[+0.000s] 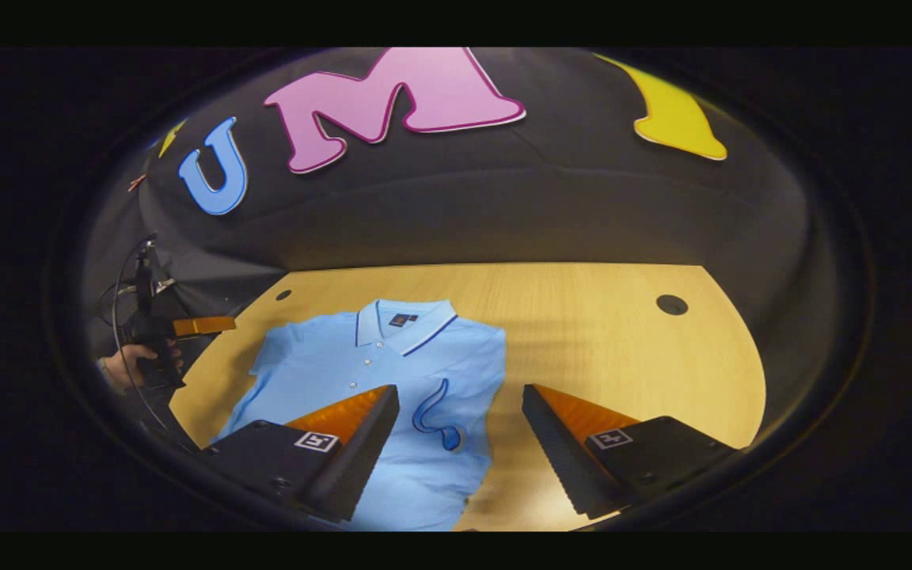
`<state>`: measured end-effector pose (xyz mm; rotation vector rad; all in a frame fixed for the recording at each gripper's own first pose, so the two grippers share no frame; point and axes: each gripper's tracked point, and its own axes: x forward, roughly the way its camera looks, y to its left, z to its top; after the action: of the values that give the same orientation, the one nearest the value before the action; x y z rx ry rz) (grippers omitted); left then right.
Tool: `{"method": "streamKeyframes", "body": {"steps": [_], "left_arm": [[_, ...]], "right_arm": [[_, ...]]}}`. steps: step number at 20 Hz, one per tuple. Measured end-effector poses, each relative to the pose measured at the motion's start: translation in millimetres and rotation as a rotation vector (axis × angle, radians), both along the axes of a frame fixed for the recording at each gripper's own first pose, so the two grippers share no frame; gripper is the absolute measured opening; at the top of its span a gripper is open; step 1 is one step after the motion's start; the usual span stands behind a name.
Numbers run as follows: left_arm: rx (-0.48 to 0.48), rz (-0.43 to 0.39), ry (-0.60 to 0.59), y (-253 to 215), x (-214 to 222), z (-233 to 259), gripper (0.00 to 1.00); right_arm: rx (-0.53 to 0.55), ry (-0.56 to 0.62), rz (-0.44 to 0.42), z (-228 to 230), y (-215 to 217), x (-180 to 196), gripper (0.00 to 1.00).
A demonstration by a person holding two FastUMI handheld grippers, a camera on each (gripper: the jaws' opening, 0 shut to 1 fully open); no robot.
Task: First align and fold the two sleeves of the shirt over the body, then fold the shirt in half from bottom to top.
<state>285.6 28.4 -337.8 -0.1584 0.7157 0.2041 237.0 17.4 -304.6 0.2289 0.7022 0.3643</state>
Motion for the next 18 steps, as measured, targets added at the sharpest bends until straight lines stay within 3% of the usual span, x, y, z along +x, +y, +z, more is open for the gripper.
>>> {"method": "streamKeyframes", "body": {"steps": [8,14,18], "left_arm": [[0.002,0.021,0.127,25,24,-62,0.97],[0.023,0.026,0.233,34,17,-95,0.97],[0.085,0.002,0.261,38,18,-100,0.97]], "right_arm": [[-0.011,0.032,-0.008,-3,-17,-30,0.98],[-0.027,0.048,-0.026,-11,-21,-36,0.98],[-0.018,0.061,-0.031,-13,-19,-37,0.98]]}}
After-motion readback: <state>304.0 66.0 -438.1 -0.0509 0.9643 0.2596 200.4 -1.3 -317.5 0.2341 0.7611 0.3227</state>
